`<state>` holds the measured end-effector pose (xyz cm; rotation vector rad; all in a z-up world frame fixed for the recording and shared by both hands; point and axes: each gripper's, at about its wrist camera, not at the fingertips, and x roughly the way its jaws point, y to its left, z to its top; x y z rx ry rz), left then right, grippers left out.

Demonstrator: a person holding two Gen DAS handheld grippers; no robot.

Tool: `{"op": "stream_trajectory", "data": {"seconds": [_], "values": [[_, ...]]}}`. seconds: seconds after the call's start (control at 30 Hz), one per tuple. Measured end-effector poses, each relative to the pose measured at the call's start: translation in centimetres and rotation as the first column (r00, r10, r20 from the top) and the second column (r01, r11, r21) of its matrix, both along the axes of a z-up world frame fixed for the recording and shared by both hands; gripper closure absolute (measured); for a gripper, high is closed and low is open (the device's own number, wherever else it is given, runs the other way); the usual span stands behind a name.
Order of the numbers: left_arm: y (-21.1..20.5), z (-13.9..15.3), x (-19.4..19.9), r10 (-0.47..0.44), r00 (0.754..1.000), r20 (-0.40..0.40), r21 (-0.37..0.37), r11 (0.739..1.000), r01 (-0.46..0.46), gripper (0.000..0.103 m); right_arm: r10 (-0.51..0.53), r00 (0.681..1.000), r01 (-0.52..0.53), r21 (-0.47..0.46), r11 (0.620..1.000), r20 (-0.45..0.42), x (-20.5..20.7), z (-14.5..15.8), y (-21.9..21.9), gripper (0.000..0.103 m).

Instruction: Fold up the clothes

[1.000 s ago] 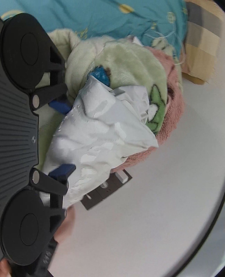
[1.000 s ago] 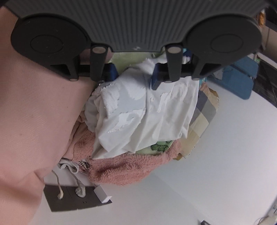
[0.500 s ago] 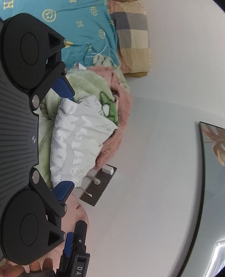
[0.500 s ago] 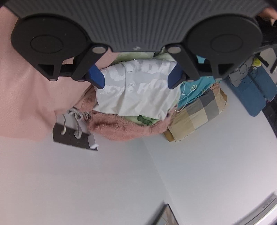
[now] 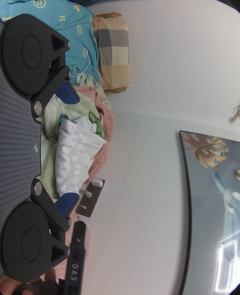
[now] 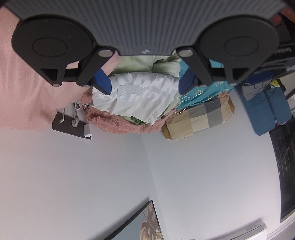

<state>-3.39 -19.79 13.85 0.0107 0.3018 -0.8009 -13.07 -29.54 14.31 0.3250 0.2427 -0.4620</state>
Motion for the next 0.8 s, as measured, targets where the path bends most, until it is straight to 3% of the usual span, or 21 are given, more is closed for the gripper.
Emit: {"op": "stream_trajectory", "data": {"seconds": [0.43,0.8], "values": [[5.3,0.1,-3.8,0.044,0.993,0.110,-0.005,0.999,-0.043,0.000,-0.032,0.999,0.034,-0.131,0.991,0.017,-0.7,-1.1,5.4,0.021],[6.5,-1.6,-3.7,0.052,0.993,0.109,0.001,0.999,-0.052,0.000,-0.074,0.997,0.070,-0.192,0.979,-0.014,-1.2,-1.7,8.3,0.021]]}}
